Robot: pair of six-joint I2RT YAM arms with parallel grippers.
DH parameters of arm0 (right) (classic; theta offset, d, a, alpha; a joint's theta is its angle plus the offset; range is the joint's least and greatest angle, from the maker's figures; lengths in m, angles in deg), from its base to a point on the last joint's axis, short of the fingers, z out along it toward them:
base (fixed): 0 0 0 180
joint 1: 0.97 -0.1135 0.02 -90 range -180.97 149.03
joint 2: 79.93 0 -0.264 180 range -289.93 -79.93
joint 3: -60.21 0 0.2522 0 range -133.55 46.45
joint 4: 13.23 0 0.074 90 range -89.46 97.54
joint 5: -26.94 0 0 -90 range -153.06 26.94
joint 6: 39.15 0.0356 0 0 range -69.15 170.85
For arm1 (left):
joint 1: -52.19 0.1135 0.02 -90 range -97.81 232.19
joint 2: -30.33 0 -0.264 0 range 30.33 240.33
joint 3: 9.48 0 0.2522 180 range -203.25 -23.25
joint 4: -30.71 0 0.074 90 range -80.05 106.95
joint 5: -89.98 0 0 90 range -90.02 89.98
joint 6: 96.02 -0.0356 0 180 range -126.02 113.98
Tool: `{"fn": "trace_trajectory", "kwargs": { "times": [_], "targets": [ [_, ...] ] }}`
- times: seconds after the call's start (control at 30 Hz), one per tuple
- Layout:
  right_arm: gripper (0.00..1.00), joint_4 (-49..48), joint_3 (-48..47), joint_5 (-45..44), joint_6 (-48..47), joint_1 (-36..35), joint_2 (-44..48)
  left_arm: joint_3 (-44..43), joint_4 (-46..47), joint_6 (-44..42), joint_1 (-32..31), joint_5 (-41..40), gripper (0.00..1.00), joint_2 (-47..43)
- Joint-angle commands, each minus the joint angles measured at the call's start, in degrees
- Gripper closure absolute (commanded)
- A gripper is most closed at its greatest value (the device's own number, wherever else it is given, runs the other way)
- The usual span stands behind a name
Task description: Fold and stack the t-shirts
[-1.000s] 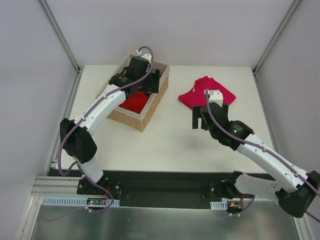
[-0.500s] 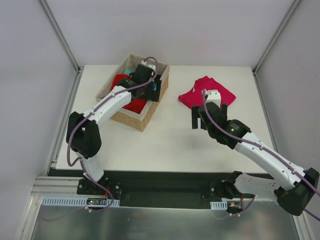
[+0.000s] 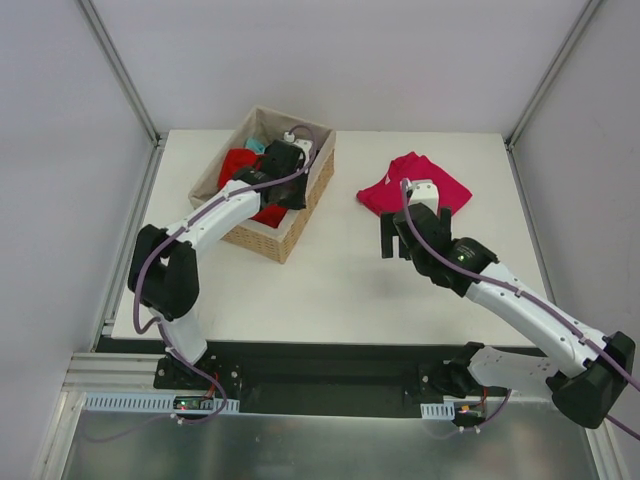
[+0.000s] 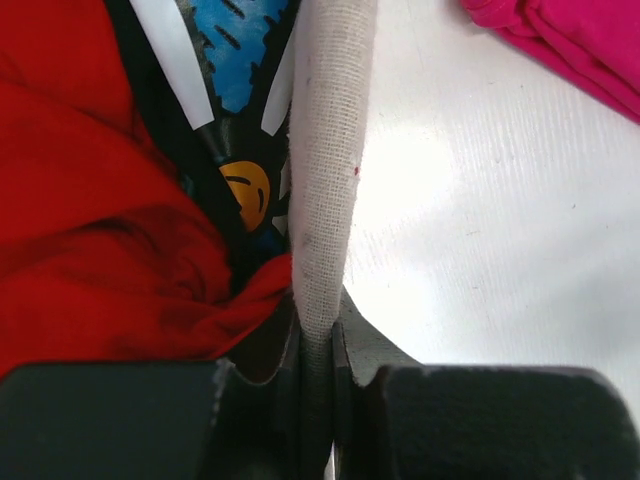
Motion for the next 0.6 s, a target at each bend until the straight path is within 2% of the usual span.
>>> {"fn": "trace_trajectory", "kwargs": {
  "times": [0.0,0.1,0.27,0.3,0.4,0.57],
  "targets": [
    [0.04,-1.6,-0.9,0.8,1.0,0.0,-0.5,4.8,-3.7,0.3,9.0,-2.3,1.0,-3.2],
    [0.04,-2.1,-0.9,1.7,1.2,0.0,-1.0,5.4,-3.6,-1.7,15.5,-1.5,1.0,-4.3],
    [0.04,-2.7,-1.1,2.4,1.4,0.0,-1.9,0.3,-3.7,-6.9,21.8,-0.4,1.0,-2.1],
    [0.04,-2.9,-1.3,2.7,1.4,0.0,-1.9,-1.2,-3.6,-6.6,24.2,2.0,1.0,-1.6],
    [0.04,-3.2,-1.5,3.5,1.7,-0.1,-2.1,-5.8,-3.6,-7.1,27.2,3.9,1.0,2.8],
    [0.04,-3.3,-2.1,4.9,1.8,0.1,-2.9,-14.2,-3.5,-10.3,28.0,4.5,1.0,12.8]
  ]
}}
